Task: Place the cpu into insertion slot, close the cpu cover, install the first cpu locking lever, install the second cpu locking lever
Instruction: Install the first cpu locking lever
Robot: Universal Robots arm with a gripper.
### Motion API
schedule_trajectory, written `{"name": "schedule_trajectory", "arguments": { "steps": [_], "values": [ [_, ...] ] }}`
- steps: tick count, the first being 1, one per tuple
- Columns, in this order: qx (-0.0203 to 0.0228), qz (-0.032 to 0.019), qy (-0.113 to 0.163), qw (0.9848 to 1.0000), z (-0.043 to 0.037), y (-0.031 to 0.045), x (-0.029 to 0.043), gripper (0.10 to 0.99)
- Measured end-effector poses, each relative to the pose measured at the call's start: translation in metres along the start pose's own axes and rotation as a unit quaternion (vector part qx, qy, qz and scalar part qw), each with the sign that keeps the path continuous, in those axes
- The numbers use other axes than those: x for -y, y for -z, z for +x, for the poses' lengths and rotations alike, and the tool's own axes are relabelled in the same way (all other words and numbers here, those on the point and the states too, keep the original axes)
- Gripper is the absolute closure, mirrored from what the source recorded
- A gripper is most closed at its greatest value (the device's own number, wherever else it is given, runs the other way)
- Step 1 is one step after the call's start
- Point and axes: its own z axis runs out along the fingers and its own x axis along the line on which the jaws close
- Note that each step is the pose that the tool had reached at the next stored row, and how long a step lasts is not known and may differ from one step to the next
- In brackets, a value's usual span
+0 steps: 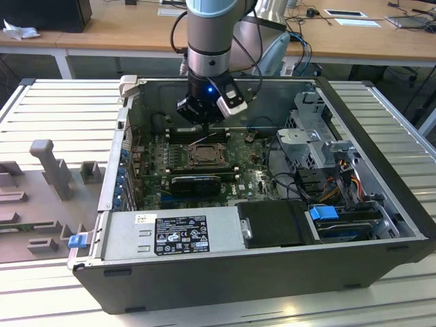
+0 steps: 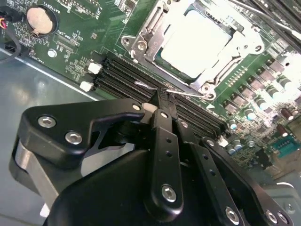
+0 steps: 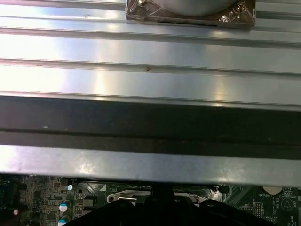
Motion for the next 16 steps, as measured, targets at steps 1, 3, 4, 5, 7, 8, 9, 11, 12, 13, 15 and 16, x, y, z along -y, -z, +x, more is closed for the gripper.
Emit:
{"name": "schedule_trajectory", "arguments": {
  "steps": [1, 3, 4, 5, 7, 8, 9, 11, 12, 13, 15, 16],
  "values": [
    [-0.0002, 0.0000, 0.001, 1.0000, -0.0012, -0.0014, 0.0002, 0.980],
    [-0.0002, 0.0000, 0.001, 1.0000, -0.0035, -0.0029, 0.0004, 0.980],
    [-0.0002, 0.0000, 0.002, 1.0000, -0.0053, -0.0036, 0.0006, 0.980],
    [-0.0003, 0.0000, 0.002, 1.0000, -0.0066, -0.0042, 0.0007, 0.980],
    [-0.0004, 0.0000, 0.004, 1.0000, -0.0081, -0.0059, 0.0010, 0.980],
    [-0.0005, 0.0000, 0.005, 1.0000, -0.0087, -0.0066, 0.0011, 0.980],
    [-0.0007, -0.0001, 0.006, 1.0000, -0.0091, -0.0073, 0.0012, 0.980],
    [-0.0008, -0.0001, 0.007, 1.0000, -0.0100, -0.0085, 0.0014, 0.980],
    [-0.0009, -0.0001, 0.007, 1.0000, -0.0106, -0.0092, 0.0015, 0.980],
    [-0.0009, -0.0001, 0.007, 1.0000, -0.0111, -0.0098, 0.0016, 0.980],
    [-0.0009, -0.0001, 0.007, 1.0000, -0.0119, -0.0115, 0.0024, 0.980],
    [-0.0009, -0.0001, 0.007, 1.0000, -0.0119, -0.0120, 0.0028, 0.980]
  ]
}}
